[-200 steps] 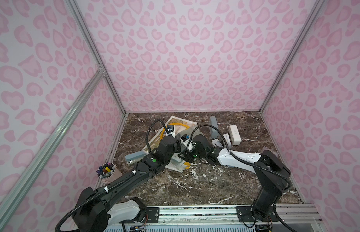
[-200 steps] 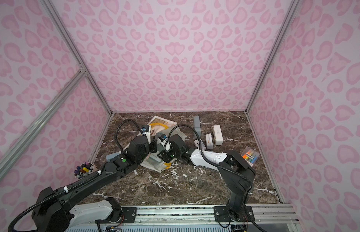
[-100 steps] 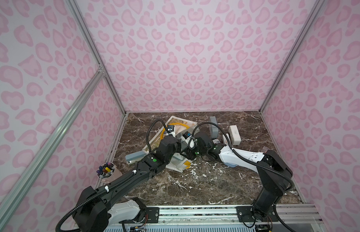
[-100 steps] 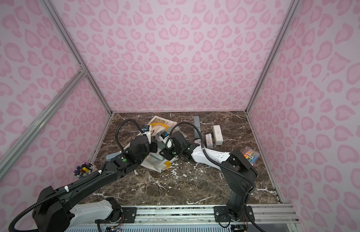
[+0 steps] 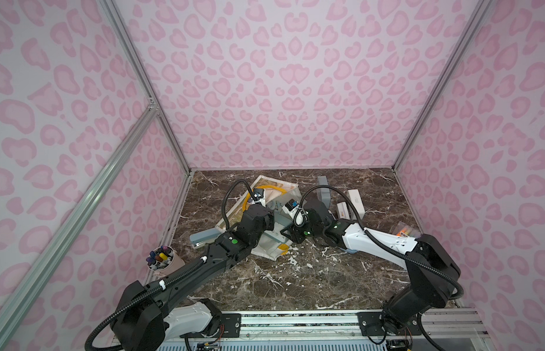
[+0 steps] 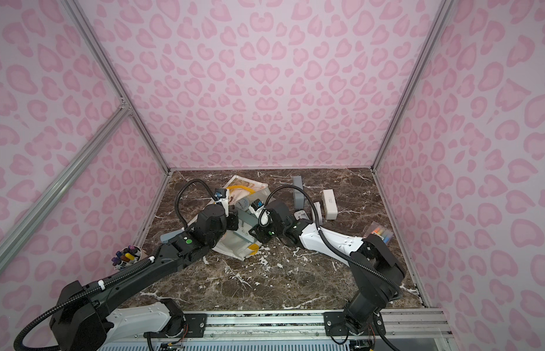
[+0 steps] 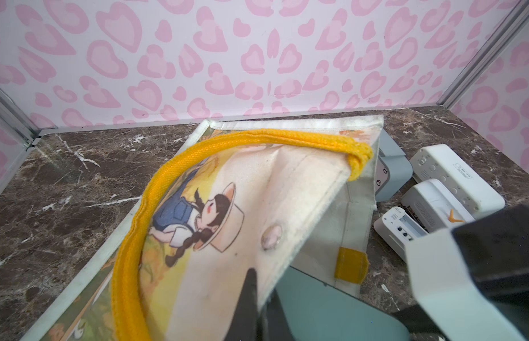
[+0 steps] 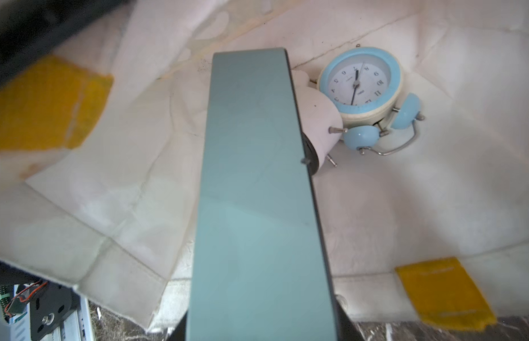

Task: Take the alarm clock out of the canvas bag
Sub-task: Pick up the alarm from the canvas bag.

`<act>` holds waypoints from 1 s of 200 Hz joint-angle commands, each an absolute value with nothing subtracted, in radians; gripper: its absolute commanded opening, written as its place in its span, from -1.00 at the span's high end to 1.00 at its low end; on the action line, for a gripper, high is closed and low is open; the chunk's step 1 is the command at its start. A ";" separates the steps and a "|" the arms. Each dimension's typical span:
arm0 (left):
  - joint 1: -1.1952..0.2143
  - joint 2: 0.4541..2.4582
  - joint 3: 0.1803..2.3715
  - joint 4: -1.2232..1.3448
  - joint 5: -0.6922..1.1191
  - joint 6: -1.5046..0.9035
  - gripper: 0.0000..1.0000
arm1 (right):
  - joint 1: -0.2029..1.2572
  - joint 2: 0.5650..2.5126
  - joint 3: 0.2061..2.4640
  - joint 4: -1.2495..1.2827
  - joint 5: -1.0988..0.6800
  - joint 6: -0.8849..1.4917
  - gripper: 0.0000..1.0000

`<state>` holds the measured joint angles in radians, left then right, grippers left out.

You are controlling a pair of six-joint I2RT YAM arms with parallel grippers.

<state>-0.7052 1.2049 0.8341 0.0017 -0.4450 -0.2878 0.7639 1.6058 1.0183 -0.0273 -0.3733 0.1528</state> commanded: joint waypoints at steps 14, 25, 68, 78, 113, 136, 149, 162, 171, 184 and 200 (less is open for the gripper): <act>-0.705 1.212 0.851 -0.015 -0.470 -0.301 0.93 | 0.752 1.541 0.953 0.009 -0.342 0.143 0.36; -0.704 1.215 0.854 -0.017 -0.472 -0.301 0.93 | 0.748 1.514 0.926 0.012 -0.324 0.143 0.36; -0.705 1.227 0.864 -0.020 -0.477 -0.304 0.93 | 0.722 1.400 0.825 0.032 -0.270 0.155 0.39; -0.705 1.229 0.866 -0.024 -0.481 -0.306 0.93 | 0.714 1.371 0.799 0.043 -0.264 0.159 0.39; -0.705 1.233 0.870 -0.031 -0.487 -0.311 0.93 | 0.681 1.283 0.720 0.054 -0.246 0.172 0.40; -0.706 1.233 0.870 -0.032 -0.491 -0.311 0.93 | 0.663 1.234 0.681 0.042 -0.237 0.170 0.41; -0.706 1.233 0.870 -0.031 -0.492 -0.311 0.93 | 0.654 1.197 0.653 0.047 -0.228 0.170 0.43; -0.705 1.234 0.869 -0.032 -0.494 -0.314 0.93 | 0.647 1.160 0.625 0.051 -0.206 0.180 0.43; -0.705 1.235 0.868 -0.033 -0.493 -0.314 0.93 | 0.645 1.132 0.607 0.047 -0.177 0.191 0.43; -0.706 1.236 0.868 -0.033 -0.494 -0.318 0.93 | 0.643 1.088 0.582 0.046 -0.150 0.197 0.43; -0.706 1.238 0.867 -0.033 -0.494 -0.318 0.93 | 0.634 1.038 0.555 0.037 -0.133 0.203 0.43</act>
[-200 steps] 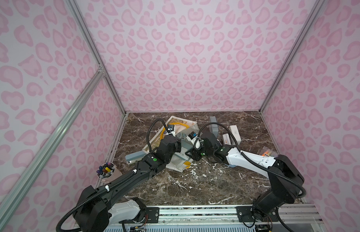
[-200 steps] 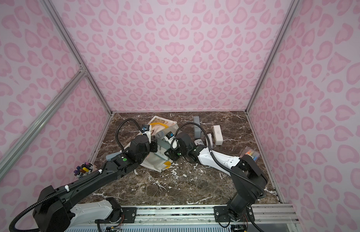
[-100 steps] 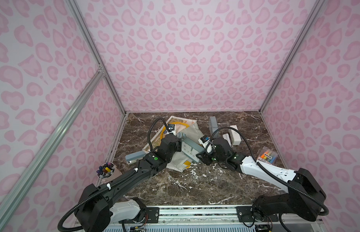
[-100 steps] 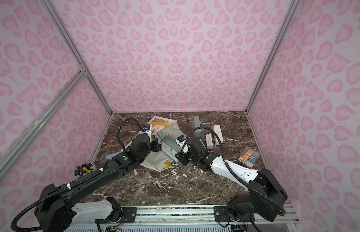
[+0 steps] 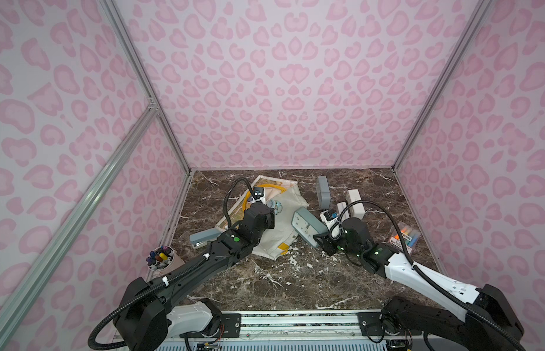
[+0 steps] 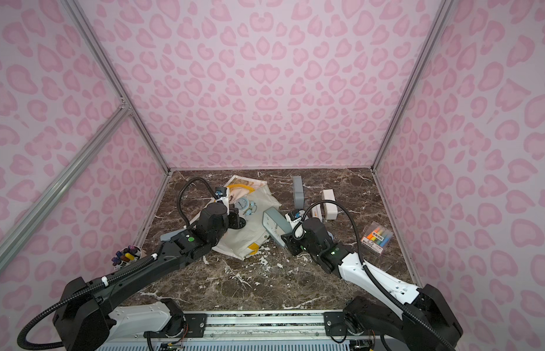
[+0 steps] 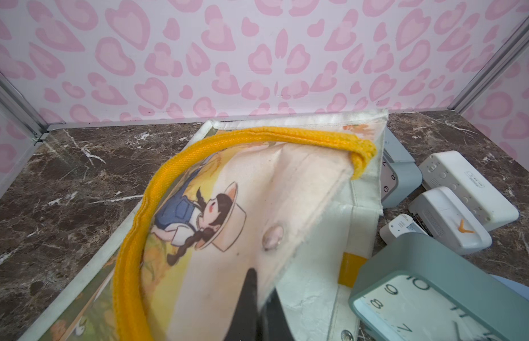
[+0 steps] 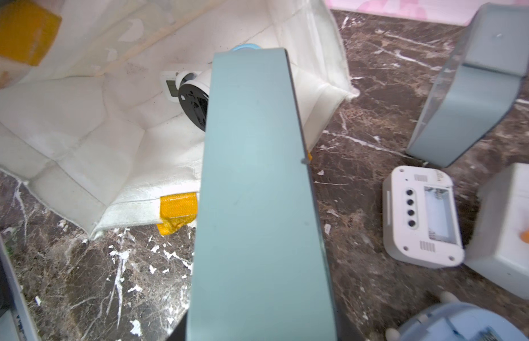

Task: Take the alarm clock out of the canvas bag
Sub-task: Pick up the alarm from the canvas bag, then place the alarm at the center of the board.

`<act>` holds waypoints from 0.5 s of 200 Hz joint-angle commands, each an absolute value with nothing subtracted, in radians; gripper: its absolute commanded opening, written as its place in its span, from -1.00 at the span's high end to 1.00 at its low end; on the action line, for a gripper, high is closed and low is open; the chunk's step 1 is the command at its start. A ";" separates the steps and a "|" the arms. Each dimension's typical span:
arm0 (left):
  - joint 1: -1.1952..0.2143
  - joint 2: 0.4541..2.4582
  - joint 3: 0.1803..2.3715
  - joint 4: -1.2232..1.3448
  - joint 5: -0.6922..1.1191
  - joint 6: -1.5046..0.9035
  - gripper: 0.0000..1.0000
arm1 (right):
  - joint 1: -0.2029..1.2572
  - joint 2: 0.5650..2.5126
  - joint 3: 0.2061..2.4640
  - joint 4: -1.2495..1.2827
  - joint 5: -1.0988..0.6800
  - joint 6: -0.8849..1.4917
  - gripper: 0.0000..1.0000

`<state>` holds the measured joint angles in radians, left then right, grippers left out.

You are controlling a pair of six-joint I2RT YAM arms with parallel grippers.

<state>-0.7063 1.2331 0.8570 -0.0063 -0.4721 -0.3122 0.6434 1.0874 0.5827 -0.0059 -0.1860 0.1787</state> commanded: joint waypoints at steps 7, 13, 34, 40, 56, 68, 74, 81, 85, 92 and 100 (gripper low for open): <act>-0.706 1.239 0.868 -0.033 -0.494 -0.318 0.93 | 0.630 1.021 0.545 0.025 -0.122 0.205 0.43; -0.707 1.239 0.867 -0.033 -0.494 -0.319 0.93 | 0.627 1.006 0.538 0.010 -0.111 0.207 0.43; -0.706 1.242 0.870 -0.032 -0.497 -0.319 0.93 | 0.619 0.965 0.516 -0.036 -0.055 0.220 0.48; -0.707 1.243 0.871 -0.031 -0.497 -0.319 0.93 | 0.617 0.955 0.508 -0.043 -0.042 0.222 0.48; -0.706 1.246 0.872 -0.030 -0.497 -0.319 0.94 | 0.618 0.931 0.484 -0.044 -0.005 0.228 0.48; -0.707 1.247 0.874 -0.031 -0.495 -0.321 0.93 | 0.617 0.918 0.476 -0.051 0.014 0.232 0.47; -0.707 1.249 0.874 -0.030 -0.494 -0.321 0.93 | 0.617 0.914 0.474 -0.053 0.021 0.233 0.47; -0.706 1.250 0.875 -0.031 -0.493 -0.321 0.93 | 0.617 0.913 0.471 -0.055 0.022 0.235 0.47; -0.706 1.251 0.876 -0.030 -0.494 -0.323 0.93 | 0.617 0.914 0.470 -0.054 0.022 0.235 0.47; -0.706 1.250 0.876 -0.030 -0.494 -0.324 0.93 | 0.617 0.917 0.467 -0.052 0.023 0.236 0.47; -0.708 1.252 0.876 -0.031 -0.494 -0.323 0.93 | 0.617 0.923 0.464 -0.049 0.023 0.238 0.47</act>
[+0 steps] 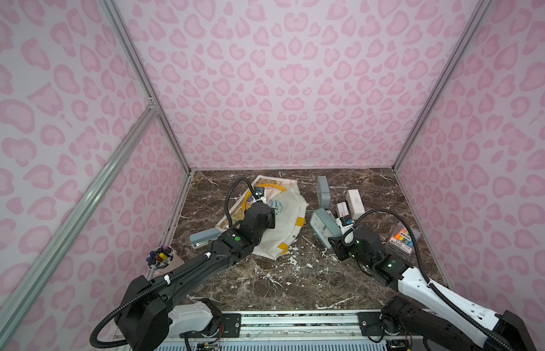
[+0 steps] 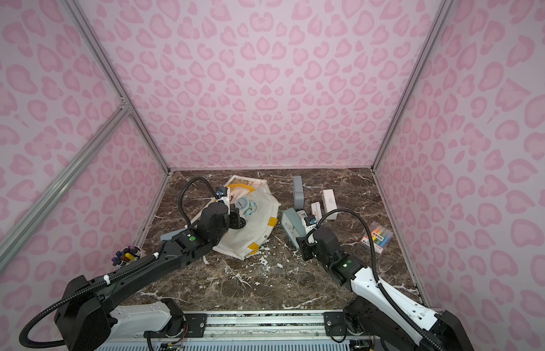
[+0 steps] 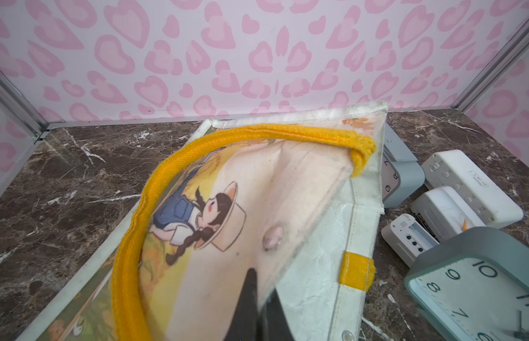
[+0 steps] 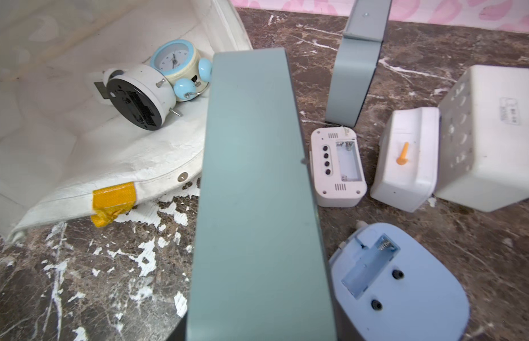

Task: Take the alarm clock out of the canvas bag
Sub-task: Place the alarm at the center of the board.

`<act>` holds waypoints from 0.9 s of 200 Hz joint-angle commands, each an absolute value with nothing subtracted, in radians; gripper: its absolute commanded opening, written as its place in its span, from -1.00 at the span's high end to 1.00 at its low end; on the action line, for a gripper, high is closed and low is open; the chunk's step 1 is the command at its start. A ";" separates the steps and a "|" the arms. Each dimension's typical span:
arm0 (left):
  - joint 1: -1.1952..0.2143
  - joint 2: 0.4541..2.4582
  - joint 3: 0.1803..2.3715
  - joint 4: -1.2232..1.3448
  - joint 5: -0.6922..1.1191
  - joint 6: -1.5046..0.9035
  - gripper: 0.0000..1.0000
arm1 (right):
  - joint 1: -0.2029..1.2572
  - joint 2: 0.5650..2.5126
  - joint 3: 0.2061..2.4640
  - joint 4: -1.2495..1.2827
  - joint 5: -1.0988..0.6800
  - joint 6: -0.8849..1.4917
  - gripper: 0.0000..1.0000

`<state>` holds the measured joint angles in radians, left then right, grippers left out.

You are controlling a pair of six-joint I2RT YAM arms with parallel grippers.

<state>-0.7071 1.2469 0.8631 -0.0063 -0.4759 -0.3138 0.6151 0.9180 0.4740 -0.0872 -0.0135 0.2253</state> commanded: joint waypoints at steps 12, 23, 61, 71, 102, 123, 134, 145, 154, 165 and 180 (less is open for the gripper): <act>-0.708 1.251 0.876 -0.031 -0.493 -0.324 0.94 | 0.617 0.933 0.463 -0.045 0.024 0.239 0.47; -0.709 1.250 0.876 -0.030 -0.496 -0.324 0.94 | 0.617 0.944 0.462 -0.039 0.029 0.246 0.48; -0.711 1.249 0.874 -0.032 -0.500 -0.325 0.93 | 0.617 1.002 0.470 -0.002 0.041 0.266 0.48; -0.712 1.249 0.874 -0.033 -0.500 -0.325 0.94 | 0.617 1.024 0.481 0.000 0.048 0.276 0.48; -0.714 1.244 0.873 -0.032 -0.504 -0.324 0.93 | 0.620 1.116 0.536 -0.016 0.063 0.271 0.50; -0.714 1.240 0.869 -0.032 -0.507 -0.324 0.93 | 0.622 1.167 0.554 0.020 0.070 0.274 0.50; -0.714 1.238 0.868 -0.032 -0.509 -0.325 0.93 | 0.625 1.192 0.568 0.025 0.104 0.284 0.51; -0.716 1.235 0.865 -0.032 -0.512 -0.325 0.93 | 0.627 1.220 0.585 0.014 0.149 0.305 0.53; -0.716 1.233 0.862 -0.033 -0.513 -0.326 0.94 | 0.627 1.241 0.597 0.012 0.169 0.314 0.53; -0.716 1.230 0.860 -0.033 -0.515 -0.326 0.93 | 0.628 1.266 0.609 0.026 0.179 0.322 0.53; -0.715 1.227 0.856 -0.034 -0.517 -0.324 0.93 | 0.630 1.300 0.619 0.054 0.184 0.329 0.53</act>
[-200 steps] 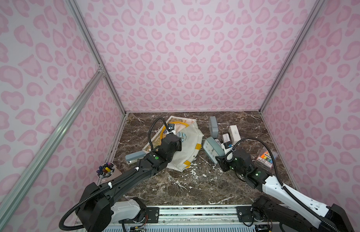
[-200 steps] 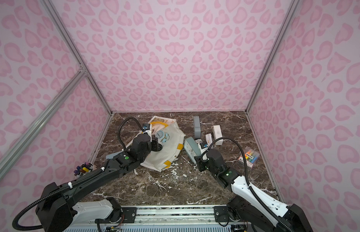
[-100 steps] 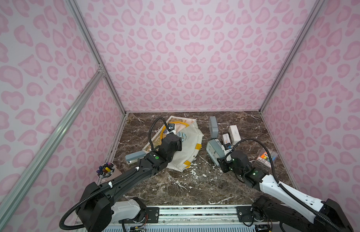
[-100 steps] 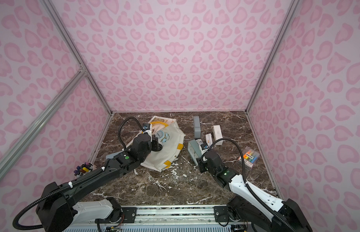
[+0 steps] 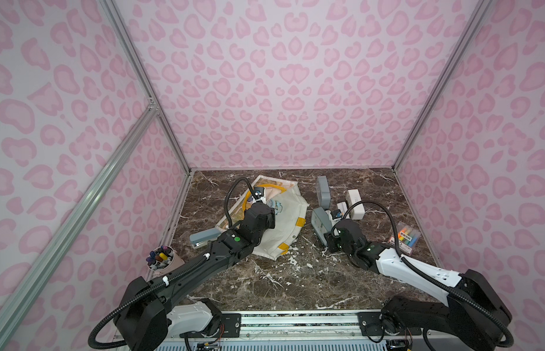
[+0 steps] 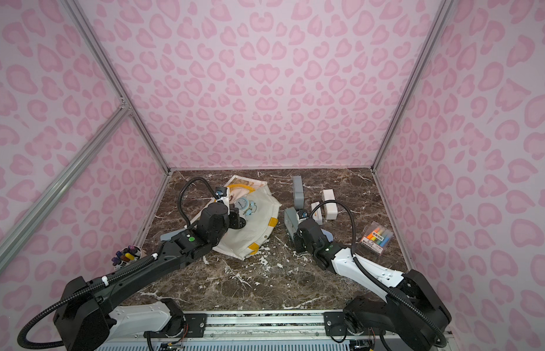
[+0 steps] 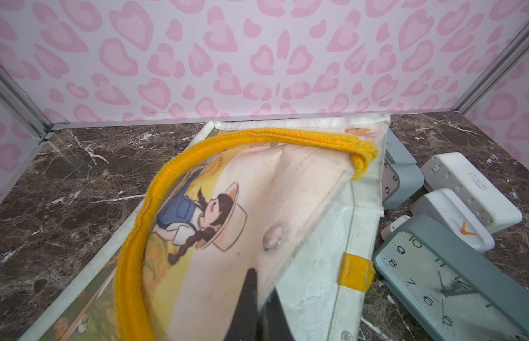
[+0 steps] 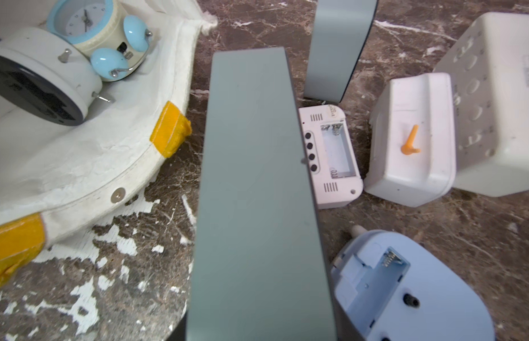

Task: Take the alarm clock out of the canvas bag
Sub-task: Place the alarm at the center of the board.

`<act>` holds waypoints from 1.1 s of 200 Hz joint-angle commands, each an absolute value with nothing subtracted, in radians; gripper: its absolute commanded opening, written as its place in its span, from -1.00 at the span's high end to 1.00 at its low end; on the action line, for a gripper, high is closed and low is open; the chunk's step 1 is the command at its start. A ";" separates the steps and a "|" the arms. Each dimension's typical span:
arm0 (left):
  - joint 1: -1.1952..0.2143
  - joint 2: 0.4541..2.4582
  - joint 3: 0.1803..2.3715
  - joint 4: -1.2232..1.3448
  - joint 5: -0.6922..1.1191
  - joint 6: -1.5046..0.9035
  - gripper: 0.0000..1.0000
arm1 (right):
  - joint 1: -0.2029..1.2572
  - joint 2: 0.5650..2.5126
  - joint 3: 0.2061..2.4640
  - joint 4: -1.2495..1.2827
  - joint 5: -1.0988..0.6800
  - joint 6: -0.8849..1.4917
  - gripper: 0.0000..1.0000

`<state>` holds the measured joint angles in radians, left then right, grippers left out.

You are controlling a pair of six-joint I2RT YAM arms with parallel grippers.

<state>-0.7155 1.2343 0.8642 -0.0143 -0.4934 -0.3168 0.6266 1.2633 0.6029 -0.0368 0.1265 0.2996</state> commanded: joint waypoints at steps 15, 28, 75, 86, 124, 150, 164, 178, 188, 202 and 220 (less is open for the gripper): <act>-0.716 1.222 0.853 -0.034 -0.518 -0.324 0.93 | 0.632 1.340 0.634 0.080 0.186 0.340 0.53; -0.716 1.218 0.851 -0.033 -0.522 -0.323 0.93 | 0.635 1.377 0.654 0.094 0.197 0.348 0.53; -0.715 1.203 0.841 -0.036 -0.530 -0.319 0.93 | 0.638 1.507 0.742 0.106 0.238 0.375 0.52; -0.715 1.200 0.836 -0.034 -0.532 -0.319 0.93 | 0.637 1.530 0.762 0.101 0.251 0.385 0.52; -0.715 1.190 0.830 -0.035 -0.537 -0.316 0.93 | 0.637 1.590 0.814 0.094 0.286 0.405 0.51; -0.716 1.190 0.829 -0.035 -0.535 -0.314 0.93 | 0.638 1.641 0.858 0.087 0.305 0.410 0.47; -0.715 1.190 0.830 -0.036 -0.535 -0.312 0.93 | 0.636 1.669 0.883 0.083 0.319 0.404 0.47; -0.716 1.188 0.830 -0.038 -0.536 -0.310 0.93 | 0.635 1.696 0.908 0.074 0.341 0.401 0.46; -0.716 1.186 0.829 -0.037 -0.537 -0.307 0.93 | 0.631 1.712 0.925 0.075 0.336 0.392 0.45; -0.716 1.186 0.829 -0.041 -0.538 -0.307 0.93 | 0.626 1.733 0.947 0.078 0.329 0.381 0.44; -0.715 1.185 0.828 -0.043 -0.538 -0.307 0.94 | 0.619 1.757 0.969 0.084 0.322 0.375 0.42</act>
<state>-0.7162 1.1904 0.8337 -0.0299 -0.5144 -0.3122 0.6266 1.7283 0.9497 0.0822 0.3065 0.3935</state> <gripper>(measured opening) 0.060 0.428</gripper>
